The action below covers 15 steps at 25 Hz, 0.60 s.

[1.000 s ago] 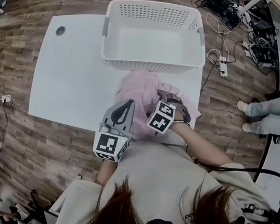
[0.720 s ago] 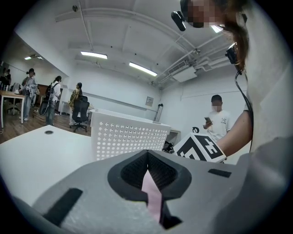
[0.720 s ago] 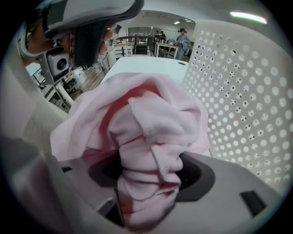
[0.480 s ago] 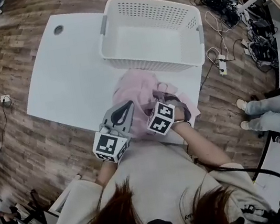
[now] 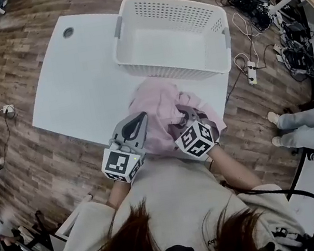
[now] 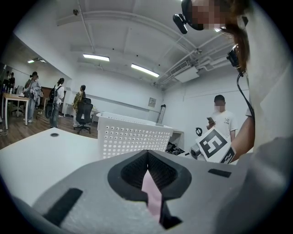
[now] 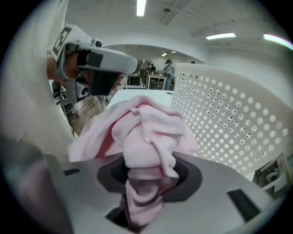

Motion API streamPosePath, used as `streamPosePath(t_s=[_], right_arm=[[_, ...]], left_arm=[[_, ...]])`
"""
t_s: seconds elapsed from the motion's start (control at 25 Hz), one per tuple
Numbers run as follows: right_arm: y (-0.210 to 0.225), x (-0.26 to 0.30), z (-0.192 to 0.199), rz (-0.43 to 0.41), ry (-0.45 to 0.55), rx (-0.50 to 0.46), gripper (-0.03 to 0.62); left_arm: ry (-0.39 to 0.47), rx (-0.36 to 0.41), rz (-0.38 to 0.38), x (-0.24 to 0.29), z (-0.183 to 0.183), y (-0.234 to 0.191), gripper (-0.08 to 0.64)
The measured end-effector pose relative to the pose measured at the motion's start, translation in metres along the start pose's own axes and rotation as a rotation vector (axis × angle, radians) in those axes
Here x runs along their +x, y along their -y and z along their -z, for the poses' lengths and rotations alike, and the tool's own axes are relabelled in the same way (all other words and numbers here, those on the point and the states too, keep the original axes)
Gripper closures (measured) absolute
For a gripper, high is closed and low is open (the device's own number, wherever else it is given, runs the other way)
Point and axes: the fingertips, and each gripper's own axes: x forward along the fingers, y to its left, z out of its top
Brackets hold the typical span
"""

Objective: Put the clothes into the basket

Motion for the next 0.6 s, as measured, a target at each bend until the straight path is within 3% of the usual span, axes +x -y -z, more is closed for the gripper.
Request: streamPosePath(t_s=[0.24,0.6], right_arm=[[0.009,-0.035,-0.029,0.042,0.145,0.098,0.423],[0.033,-0.082,-0.071,0.112,0.28,0.109,0.423]], left_arm=[[0.051,0.04,-0.009,-0.01,-0.027,-0.004,0.552],[0.136,0.098,0.006,-0.005,-0.08,0.011,0.552]])
